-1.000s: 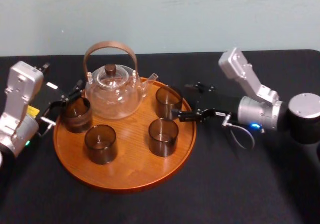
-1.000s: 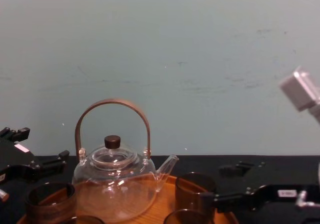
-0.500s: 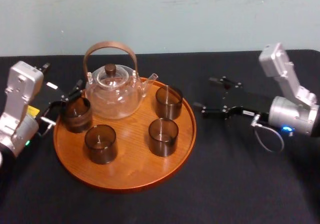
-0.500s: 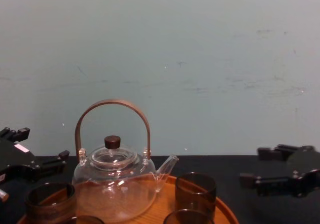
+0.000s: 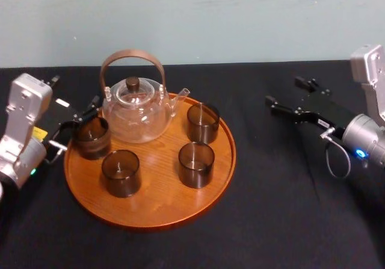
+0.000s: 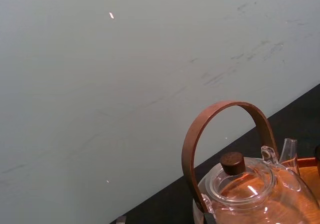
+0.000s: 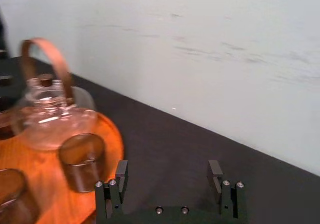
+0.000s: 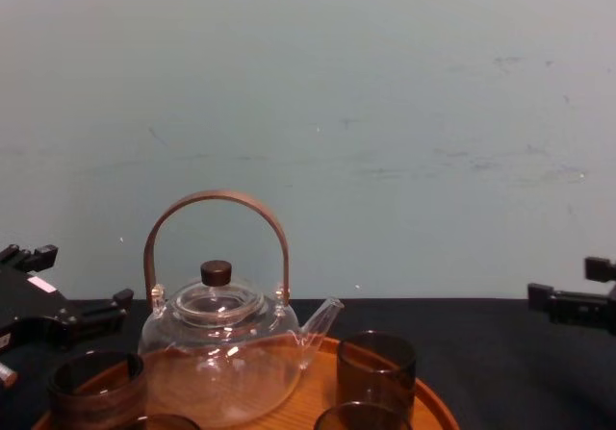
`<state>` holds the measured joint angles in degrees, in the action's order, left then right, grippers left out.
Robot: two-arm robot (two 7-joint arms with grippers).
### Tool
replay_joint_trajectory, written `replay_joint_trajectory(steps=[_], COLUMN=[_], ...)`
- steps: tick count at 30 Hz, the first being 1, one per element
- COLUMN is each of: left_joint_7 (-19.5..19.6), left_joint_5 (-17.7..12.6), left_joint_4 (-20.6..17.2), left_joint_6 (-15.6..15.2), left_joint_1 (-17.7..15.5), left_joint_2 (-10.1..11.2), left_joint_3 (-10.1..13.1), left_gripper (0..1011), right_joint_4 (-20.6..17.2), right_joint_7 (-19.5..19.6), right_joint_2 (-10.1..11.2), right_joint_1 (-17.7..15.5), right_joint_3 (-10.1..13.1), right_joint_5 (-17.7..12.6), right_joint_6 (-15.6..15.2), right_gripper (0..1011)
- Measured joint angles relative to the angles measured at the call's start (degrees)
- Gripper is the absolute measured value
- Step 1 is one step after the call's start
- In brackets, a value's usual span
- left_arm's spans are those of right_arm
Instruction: Pick up the glass from the table and place it on the tray.
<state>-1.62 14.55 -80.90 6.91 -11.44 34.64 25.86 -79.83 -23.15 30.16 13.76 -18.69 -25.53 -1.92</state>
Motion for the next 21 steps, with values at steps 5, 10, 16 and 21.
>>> replay_joint_trajectory(steps=[5,10,16,21], left_joint_7=[0.00,0.00,0.00,0.00], left_joint_5=[0.00,0.00,0.00,0.00], left_joint_4=[0.00,0.00,0.00,0.00], left_joint_6=[0.00,0.00,0.00,0.00], left_joint_1=[0.00,0.00,0.00,0.00], left_joint_2=[0.00,0.00,0.00,0.00], left_joint_3=[0.00,0.00,0.00,0.00], left_gripper=[1001,1001,1001,1001], right_joint_4=[0.24,1.39,2.97,4.08], right_joint_7=[3.18,4.74,5.43,5.63], right_joint_2=[-1.42,-2.72,-3.99,-4.75], right_joint_1=[-1.39,-2.15,-2.42,-2.40], right_joint_3=[1.47,2.29,2.77,3.00], right_joint_5=[0.70,1.37,2.60,3.64], right_joint_6=[-0.23,-0.24,-0.07,0.20], right_gripper=[1002,1002,1002,1002])
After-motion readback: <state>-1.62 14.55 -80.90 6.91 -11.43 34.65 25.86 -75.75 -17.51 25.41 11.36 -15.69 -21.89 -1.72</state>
